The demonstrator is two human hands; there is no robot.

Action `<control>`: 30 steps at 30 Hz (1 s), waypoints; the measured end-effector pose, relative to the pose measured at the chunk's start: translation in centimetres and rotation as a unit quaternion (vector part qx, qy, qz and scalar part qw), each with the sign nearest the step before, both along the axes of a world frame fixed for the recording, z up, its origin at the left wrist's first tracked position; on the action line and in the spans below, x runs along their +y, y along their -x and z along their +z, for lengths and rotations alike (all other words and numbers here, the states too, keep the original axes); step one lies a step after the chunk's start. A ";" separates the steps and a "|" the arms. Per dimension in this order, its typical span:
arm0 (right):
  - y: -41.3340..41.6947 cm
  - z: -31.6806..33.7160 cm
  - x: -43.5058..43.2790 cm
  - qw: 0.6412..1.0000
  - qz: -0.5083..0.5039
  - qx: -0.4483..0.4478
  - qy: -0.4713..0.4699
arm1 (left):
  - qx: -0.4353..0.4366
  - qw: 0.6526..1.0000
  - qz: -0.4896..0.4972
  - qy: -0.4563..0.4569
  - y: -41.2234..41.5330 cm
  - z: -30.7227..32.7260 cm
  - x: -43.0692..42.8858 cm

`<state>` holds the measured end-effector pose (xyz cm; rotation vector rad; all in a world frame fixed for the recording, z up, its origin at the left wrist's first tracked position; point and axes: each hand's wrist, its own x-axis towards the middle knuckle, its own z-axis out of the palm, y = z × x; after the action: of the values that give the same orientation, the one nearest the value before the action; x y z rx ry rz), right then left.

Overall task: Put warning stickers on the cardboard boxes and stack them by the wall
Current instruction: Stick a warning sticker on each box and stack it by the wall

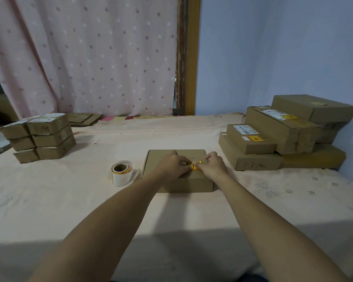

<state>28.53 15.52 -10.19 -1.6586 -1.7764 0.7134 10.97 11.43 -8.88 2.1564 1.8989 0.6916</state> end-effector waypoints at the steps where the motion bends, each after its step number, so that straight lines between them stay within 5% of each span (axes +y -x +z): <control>1: 0.0 0.0 0.1 1.000 0.002 0.000 -0.001 | -0.003 1.000 0.001 0.001 0.1 -0.1 0.0; 15: 0.4 -0.6 -1.2 1.000 -0.021 0.020 -0.013 | -0.021 0.997 0.067 -0.041 -1.4 -0.3 -0.5; 21: -0.1 -0.7 -1.8 0.980 -0.069 0.162 0.094 | -0.016 0.999 0.022 0.018 -0.1 0.2 -0.8; 30: -0.5 0.8 -3.3 0.955 -0.041 0.253 0.151 | -0.009 0.999 0.010 -0.030 0.6 -0.1 -2.5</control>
<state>29.07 12.18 -9.37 -1.5412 -1.2744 1.2891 10.32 8.95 -8.99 2.1608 1.9169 0.7785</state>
